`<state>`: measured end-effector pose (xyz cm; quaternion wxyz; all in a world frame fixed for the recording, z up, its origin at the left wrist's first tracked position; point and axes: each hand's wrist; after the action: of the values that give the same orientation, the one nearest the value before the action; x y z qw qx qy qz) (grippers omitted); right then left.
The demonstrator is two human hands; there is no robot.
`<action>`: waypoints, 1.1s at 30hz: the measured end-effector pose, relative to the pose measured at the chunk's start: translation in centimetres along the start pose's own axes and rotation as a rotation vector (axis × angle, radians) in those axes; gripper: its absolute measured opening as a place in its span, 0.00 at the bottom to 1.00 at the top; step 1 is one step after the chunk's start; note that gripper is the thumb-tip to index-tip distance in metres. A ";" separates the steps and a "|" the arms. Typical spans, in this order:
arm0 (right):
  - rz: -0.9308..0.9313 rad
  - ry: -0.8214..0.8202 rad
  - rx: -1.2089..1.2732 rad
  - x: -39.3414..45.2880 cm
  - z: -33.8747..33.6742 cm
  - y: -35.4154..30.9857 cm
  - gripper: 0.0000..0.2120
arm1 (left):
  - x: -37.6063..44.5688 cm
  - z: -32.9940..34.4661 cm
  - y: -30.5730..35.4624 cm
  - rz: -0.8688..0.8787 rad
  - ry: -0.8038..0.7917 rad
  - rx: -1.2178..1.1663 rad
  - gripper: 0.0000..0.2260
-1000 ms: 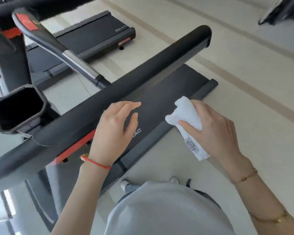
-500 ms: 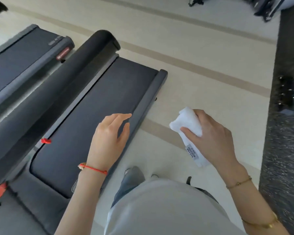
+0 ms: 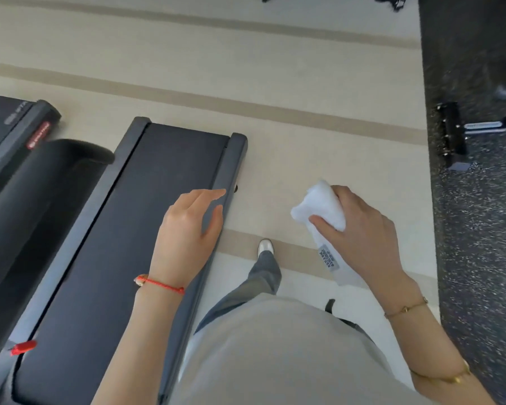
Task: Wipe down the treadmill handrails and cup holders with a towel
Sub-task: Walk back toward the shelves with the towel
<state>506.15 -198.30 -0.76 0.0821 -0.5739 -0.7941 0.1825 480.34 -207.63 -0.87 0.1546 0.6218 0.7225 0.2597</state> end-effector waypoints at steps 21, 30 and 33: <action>0.162 0.074 0.033 36.6 -6.2 7.3 0.18 | 41.4 4.5 -0.5 0.112 -0.103 -0.041 0.13; 0.028 0.060 -0.002 57.3 -10.9 11.7 0.18 | 58.8 7.6 0.8 -0.012 -0.006 -0.053 0.12; -0.030 0.030 0.005 63.7 -12.2 12.6 0.17 | 63.7 8.3 1.1 -0.058 0.034 -0.048 0.14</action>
<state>500.51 -132.46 0.58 0.0981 -0.5645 -0.8008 0.1745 474.36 -143.68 -0.72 0.1647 0.5921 0.7363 0.2830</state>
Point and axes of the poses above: each hand's wrist, its own x-axis towards the middle knuckle, its own z-axis out of the palm, y = z × x, and after that the axes turned 8 degrees about -y, right-handed
